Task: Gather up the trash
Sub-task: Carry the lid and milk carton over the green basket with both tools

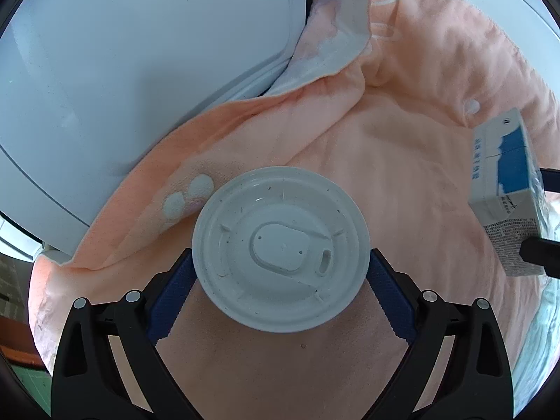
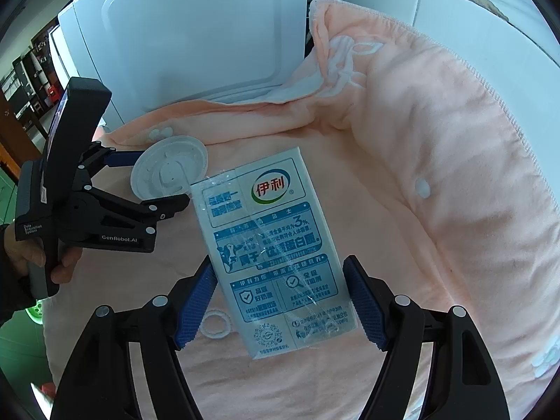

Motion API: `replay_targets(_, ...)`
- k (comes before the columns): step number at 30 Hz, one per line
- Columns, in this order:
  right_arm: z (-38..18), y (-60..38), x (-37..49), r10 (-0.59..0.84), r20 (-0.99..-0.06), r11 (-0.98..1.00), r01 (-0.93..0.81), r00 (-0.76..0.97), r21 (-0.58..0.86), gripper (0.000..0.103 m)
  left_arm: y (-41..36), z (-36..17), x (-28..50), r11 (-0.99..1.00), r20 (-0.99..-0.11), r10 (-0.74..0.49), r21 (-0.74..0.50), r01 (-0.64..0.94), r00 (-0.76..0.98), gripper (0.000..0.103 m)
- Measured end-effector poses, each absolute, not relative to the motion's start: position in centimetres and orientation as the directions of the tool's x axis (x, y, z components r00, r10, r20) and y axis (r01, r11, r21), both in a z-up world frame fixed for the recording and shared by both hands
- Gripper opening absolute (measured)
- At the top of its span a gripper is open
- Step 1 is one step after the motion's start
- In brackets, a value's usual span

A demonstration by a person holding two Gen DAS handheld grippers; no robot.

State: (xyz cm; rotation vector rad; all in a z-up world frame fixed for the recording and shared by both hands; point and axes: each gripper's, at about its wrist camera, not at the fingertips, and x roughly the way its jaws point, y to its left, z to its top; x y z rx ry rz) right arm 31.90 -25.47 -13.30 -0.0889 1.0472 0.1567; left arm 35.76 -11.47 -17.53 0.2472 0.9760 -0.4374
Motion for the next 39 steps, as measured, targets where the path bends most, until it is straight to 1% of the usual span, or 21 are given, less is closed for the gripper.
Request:
replay_targets(8,-13.3,-25.3,31.7,0.089,-0.868,0.985,-0.171,0.489,0.005,0.067,-11.4,-17.4,35.2,0.890,-0.827,-0.263,-0.009,0.456,0.497,0.091)
replay_targets(11,-13.4,-25.1,31.7,0.088,-0.870,0.985,-0.175,0.486,0.002,0.067,-11.4,-17.1,34.4,0.884,-0.816,-0.259,0.017,0.468,0.517,0.091)
replay_targets(13,-13.4,-25.1,31.6,0.093,-0.868,0.985,-0.174,0.488,0.008,0.067,-11.3,-16.8,33.9,0.882,-0.815,-0.264,0.013,0.471,0.516,0.090)
replay_targets(21,-12.6,-23.7,30.5,0.126,-0.856,0.979,-0.201,0.502,0.026,0.067,-9.3,-13.4,31.0,0.894,-0.772,-0.297,-0.018,0.448,0.562,0.090)
replay_targets(31,-10.4,-19.6,28.6,0.206,-0.826,0.957,-0.284,0.524,0.058,0.067,-1.9,-9.6,26.1,0.939,-0.719,-0.257,-0.028,0.342,0.646,0.091)
replay_targets(35,-9.7,-17.5,27.9,0.242,-0.818,0.942,-0.329,0.522,0.068,0.067,2.2,-8.2,23.7,0.962,-0.700,-0.211,-0.023,0.274,0.682,0.091)
replay_targets(39,-9.2,-14.8,27.4,0.278,-0.809,0.923,-0.377,0.517,0.076,0.067,6.8,-7.5,20.6,0.981,-0.690,-0.130,0.014,0.193,0.712,0.091)
